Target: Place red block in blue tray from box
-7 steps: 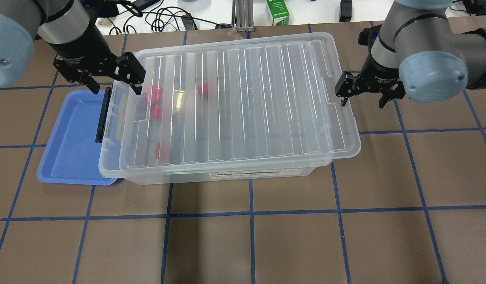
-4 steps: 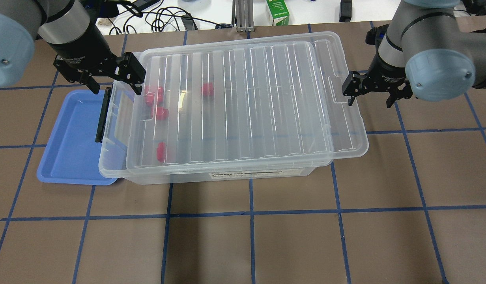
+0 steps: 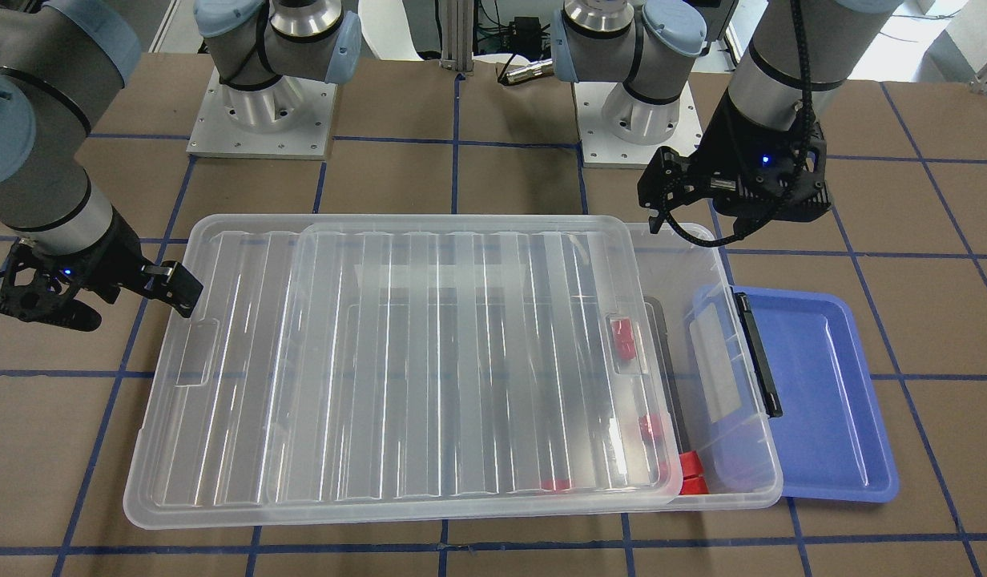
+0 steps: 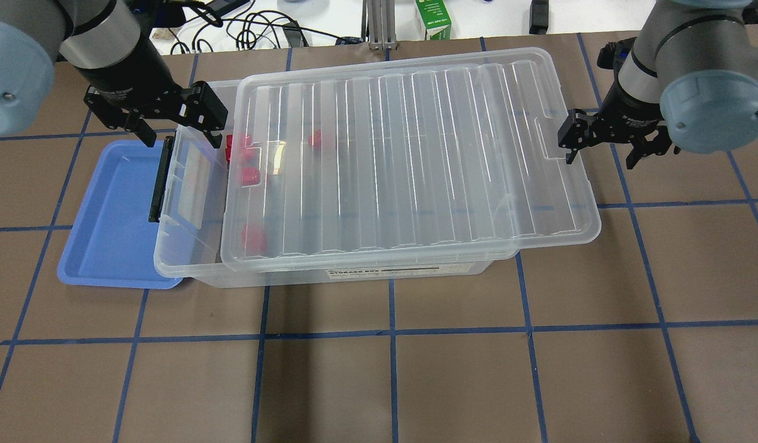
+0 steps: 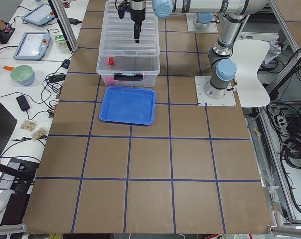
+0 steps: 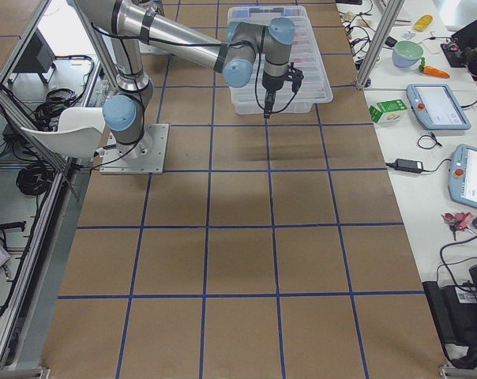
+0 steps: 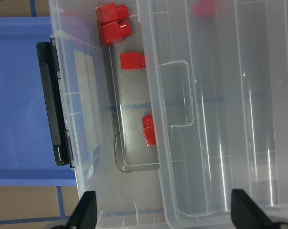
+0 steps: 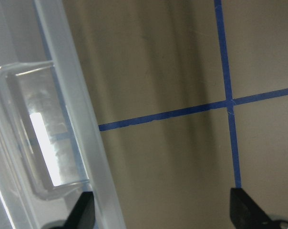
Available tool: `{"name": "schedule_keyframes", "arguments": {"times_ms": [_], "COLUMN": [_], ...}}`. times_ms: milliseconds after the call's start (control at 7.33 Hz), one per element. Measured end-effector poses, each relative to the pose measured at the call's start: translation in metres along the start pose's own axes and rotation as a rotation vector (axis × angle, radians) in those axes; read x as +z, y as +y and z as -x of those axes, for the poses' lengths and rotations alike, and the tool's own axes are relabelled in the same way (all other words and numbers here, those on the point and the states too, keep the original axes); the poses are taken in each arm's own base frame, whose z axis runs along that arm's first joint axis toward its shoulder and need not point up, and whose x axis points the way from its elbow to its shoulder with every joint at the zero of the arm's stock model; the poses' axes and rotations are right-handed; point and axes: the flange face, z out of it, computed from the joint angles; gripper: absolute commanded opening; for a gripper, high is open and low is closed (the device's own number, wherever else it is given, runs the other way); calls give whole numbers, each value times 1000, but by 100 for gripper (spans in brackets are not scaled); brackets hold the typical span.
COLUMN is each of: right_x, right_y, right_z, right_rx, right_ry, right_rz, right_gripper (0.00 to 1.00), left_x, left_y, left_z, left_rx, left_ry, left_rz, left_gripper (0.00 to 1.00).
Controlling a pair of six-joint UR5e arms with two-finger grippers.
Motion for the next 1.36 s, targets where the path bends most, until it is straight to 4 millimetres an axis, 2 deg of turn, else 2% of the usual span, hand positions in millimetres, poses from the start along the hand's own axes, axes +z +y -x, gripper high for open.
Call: {"name": "schedule_keyframes", "arguments": {"times_ms": [545, 955, 1364], "right_x": [-1, 1, 2], "right_y": [-3, -9, -11], "right_z": [-15, -48, -74], "right_rx": [-44, -70, -62], "right_ry": [62, 68, 68], "right_rz": [-6, -1, 6], "right_gripper": [100, 100, 100], "left_x": [23, 44, 81], "left_y": [-12, -16, -10], "left_z": [5, 5, 3], "left_rx": [-7, -4, -39], "left_ry": [6, 5, 9], "left_rz": [28, 35, 29], "left_gripper": [100, 100, 100]}}
